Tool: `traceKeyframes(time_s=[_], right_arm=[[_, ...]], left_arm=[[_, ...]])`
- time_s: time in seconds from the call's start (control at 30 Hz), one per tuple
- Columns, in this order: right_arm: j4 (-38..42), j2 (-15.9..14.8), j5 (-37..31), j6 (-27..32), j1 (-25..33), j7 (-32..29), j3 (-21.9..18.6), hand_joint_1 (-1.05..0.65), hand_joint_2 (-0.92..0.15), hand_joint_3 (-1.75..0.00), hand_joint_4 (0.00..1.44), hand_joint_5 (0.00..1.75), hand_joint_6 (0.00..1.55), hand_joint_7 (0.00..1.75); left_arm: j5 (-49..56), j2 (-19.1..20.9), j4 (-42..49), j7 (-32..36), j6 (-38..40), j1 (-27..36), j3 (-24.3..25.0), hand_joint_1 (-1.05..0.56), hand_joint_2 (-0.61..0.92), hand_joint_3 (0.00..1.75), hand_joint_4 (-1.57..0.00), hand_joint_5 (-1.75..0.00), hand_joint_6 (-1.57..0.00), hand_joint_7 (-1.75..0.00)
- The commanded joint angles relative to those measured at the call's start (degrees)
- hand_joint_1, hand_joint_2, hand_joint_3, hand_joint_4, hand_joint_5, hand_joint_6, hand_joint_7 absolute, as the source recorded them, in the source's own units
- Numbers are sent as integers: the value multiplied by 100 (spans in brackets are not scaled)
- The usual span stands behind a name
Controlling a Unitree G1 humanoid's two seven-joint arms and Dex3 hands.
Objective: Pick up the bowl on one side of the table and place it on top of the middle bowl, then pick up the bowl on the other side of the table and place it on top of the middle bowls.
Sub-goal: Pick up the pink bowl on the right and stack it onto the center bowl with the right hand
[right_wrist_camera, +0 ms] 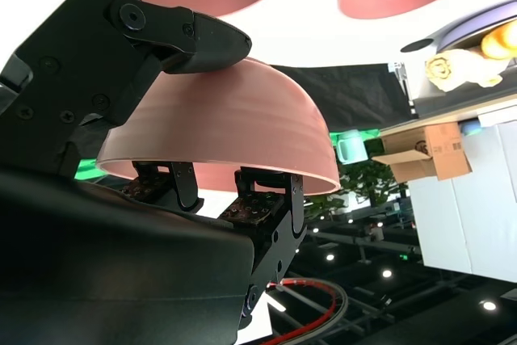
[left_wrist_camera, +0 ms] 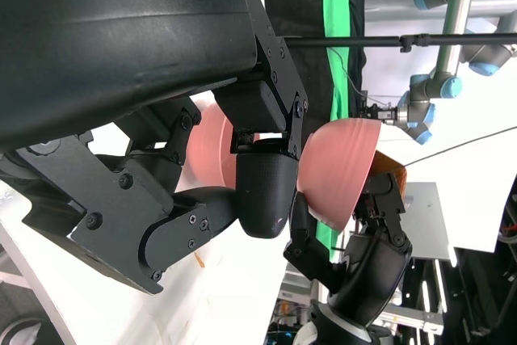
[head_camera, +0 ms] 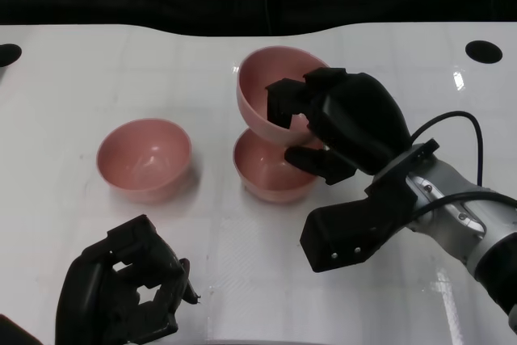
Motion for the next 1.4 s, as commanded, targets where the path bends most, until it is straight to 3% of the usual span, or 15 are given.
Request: traceKeyframes(time_s=[0.03,0.33,0.53,1.03,1.4], right_arm=[[199,23,-56,-142,-162,-143,54,-18,-36,-123,96,175,77,175],[526,118,-139,-208,-266,-148,139,-19,-38,-121,96,175,76,175],[1138,310,-192,-191,-441,-53,357,-20,-43,-106,94,175,72,175],[2200,505,-315,113,-703,-224,674,-23,-48,-104,89,175,68,175],[2555,607,-279,102,-789,-210,713,-24,-49,-103,89,175,67,175]], left_arm=[[39,42,80,-2,-126,10,34,-19,54,103,-92,-149,-91,-133],[48,51,101,16,-152,4,21,-20,55,100,-91,-150,-90,-135],[32,35,50,36,-104,27,2,-19,53,103,-91,-150,-91,-135],[49,19,17,58,-117,62,-10,-20,53,103,-92,-149,-92,-134],[66,14,-9,53,-161,102,-25,-20,54,103,-92,-148,-91,-133]])
